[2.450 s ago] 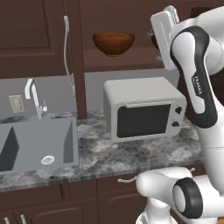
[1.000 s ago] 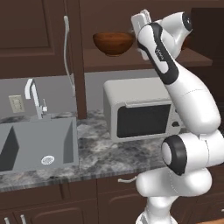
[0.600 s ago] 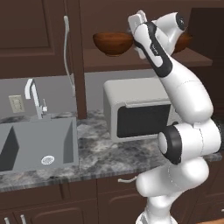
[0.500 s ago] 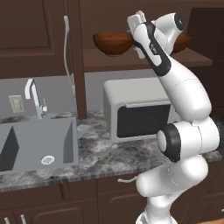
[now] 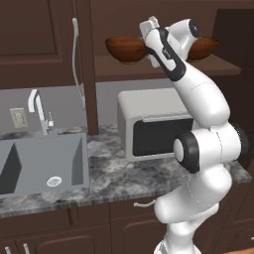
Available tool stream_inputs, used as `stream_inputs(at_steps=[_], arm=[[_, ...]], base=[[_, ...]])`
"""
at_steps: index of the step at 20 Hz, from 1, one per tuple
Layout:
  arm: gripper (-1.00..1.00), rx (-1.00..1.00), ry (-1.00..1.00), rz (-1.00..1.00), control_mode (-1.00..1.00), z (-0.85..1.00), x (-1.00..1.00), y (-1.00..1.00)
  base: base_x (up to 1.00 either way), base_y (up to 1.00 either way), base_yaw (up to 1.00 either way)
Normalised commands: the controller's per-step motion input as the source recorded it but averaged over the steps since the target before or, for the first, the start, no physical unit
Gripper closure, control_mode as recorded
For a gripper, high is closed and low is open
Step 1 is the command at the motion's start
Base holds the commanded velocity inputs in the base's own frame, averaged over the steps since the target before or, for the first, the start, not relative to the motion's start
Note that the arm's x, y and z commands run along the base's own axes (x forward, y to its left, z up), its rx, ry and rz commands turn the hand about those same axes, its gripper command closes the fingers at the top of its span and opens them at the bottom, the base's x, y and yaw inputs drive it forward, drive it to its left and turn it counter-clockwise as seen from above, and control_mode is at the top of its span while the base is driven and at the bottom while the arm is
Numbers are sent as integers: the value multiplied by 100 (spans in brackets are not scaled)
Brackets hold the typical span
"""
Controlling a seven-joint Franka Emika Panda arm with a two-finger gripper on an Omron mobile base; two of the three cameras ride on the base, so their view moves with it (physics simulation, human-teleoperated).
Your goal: Move the bowls from the cabinet to the plates on the dining table.
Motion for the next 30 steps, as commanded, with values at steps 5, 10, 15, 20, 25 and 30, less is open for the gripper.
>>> stream_inputs(at_steps=[5, 10, 15, 20, 25, 30], arm=[[-100, 0, 0, 0, -100, -17, 44, 7], [-100, 0, 0, 0, -100, -14, 51, 6], [100, -3, 0, 2, -100, -30, 11, 19], [100, -3, 0, 2, -100, -34, 0, 20], [100, -3, 0, 2, -100, -38, 0, 21], [100, 1, 5, 1, -100, 12, -30, 2]], base=[[0, 0, 0], [0, 0, 0], [0, 0, 0], [0, 0, 0], [0, 0, 0], [0, 0, 0]])
